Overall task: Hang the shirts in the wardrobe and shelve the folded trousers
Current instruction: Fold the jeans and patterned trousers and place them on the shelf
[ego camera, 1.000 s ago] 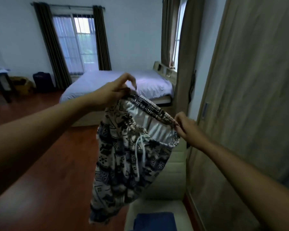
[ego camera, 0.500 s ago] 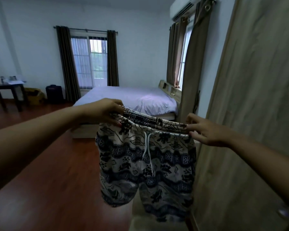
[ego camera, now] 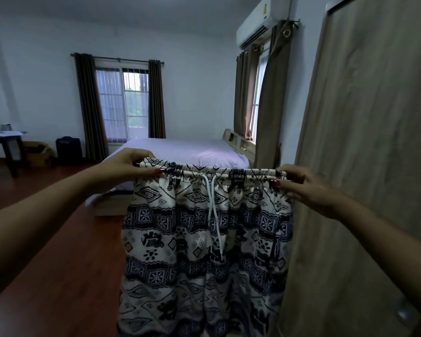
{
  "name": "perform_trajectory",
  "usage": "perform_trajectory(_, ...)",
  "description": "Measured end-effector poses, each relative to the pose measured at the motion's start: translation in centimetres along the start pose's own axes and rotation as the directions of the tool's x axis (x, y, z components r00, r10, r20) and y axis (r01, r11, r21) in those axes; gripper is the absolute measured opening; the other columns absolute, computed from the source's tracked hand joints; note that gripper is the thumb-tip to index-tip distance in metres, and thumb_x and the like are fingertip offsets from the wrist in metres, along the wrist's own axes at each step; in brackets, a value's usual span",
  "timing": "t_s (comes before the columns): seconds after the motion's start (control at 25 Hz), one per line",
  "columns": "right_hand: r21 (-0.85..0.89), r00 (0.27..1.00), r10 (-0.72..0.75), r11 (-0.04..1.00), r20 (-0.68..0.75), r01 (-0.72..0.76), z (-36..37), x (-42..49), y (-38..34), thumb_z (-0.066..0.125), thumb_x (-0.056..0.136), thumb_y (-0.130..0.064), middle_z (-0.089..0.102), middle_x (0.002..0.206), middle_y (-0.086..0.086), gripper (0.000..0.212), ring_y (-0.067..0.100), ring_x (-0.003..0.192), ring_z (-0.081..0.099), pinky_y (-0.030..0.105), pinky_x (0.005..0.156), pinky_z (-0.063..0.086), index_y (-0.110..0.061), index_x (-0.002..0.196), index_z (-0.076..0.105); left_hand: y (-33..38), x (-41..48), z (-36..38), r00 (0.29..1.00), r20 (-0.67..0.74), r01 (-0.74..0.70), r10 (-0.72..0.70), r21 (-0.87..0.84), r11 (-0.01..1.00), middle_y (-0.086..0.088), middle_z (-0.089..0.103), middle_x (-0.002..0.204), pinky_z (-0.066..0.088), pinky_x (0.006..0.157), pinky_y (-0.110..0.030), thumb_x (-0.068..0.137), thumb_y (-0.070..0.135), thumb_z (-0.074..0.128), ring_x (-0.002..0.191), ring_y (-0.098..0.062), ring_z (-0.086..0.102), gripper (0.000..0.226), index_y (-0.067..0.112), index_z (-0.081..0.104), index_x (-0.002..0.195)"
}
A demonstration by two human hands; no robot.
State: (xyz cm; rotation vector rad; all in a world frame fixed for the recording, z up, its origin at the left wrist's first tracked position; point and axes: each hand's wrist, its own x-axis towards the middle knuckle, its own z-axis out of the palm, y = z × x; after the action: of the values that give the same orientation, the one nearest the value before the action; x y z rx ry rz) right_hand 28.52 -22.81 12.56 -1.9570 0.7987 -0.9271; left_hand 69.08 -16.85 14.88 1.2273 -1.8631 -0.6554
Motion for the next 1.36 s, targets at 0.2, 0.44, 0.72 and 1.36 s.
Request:
perform_trajectory(0.2, 0.306, 0.953, 0.204, 0.943, -0.224, -0.13, 1.8, 1.8, -0.3, 0.063, 0.083, -0.009, 0.066, 0.103, 0.019, 0.021, 0.019, 0.08, 0.068, 0.036, 0.081, 0.055, -0.009, 0.104, 0.067, -0.8, 1.4, 2.6, 0.934, -0.223, 0.246, -0.281, -0.171, 0.954, -0.004, 0.043, 0.051, 0.021, 0.038, -0.016, 0.088, 0.015, 0.063, 0.036, -0.008, 0.031, 0.015, 0.009, 0.058, 0.1)
perform_trajectory(0.44, 0.462, 0.879, 0.338, 0.873, -0.336, -0.159, 8.7, 3.2, -3.2, 0.066, 0.083, -0.006, 0.06, 0.086, 0.014, 0.032, 0.017, 0.058, 0.063, 0.027, 0.052, 0.055, -0.006, 0.109, 0.048, 1.2, 2.0, 10.1, 0.907, -0.223, 0.196, -0.356, -0.525, 0.828, 0.0, 0.054, 0.053, 0.03, 0.044, -0.018, 0.084, 0.008, 0.068, 0.047, -0.009, 0.046, 0.012, 0.003, 0.062, 0.074)
perform_trajectory(0.72, 0.419, 0.928, 0.176, 0.908, -0.329, -0.023, 12.3, 2.4, -3.9, 0.05, 0.094, -0.004, 0.062, 0.093, 0.012, 0.014, 0.018, 0.085, 0.062, 0.028, 0.075, 0.059, -0.007, 0.1, 0.063, 2.8, 0.9, 13.1, 0.964, -0.158, 0.066, -0.214, -0.637, 0.768, 0.008, 0.063, 0.06, 0.045, 0.072, -0.023, 0.09, 0.009, 0.058, 0.061, -0.005, 0.056, 0.01, 0.01, 0.068, 0.086)
perform_trajectory(1.36, -0.556, 0.953, -0.294, 0.806, -0.074, 0.205, 10.1, 2.6, -1.1, 0.038, 0.095, -0.05, 0.064, 0.099, 0.0, 0.043, 0.014, 0.089, 0.058, 0.029, 0.073, 0.045, -0.016, 0.112, 0.059, 2.4, -0.3, 12.3, 0.998, -0.059, -0.03, -0.002, -0.554, 0.832, -0.016, 0.068, 0.111, 0.049, 0.095, -0.029, 0.088, 0.0, 0.056, 0.102, -0.018, 0.064, 0.026, 0.004, 0.065, 0.111)
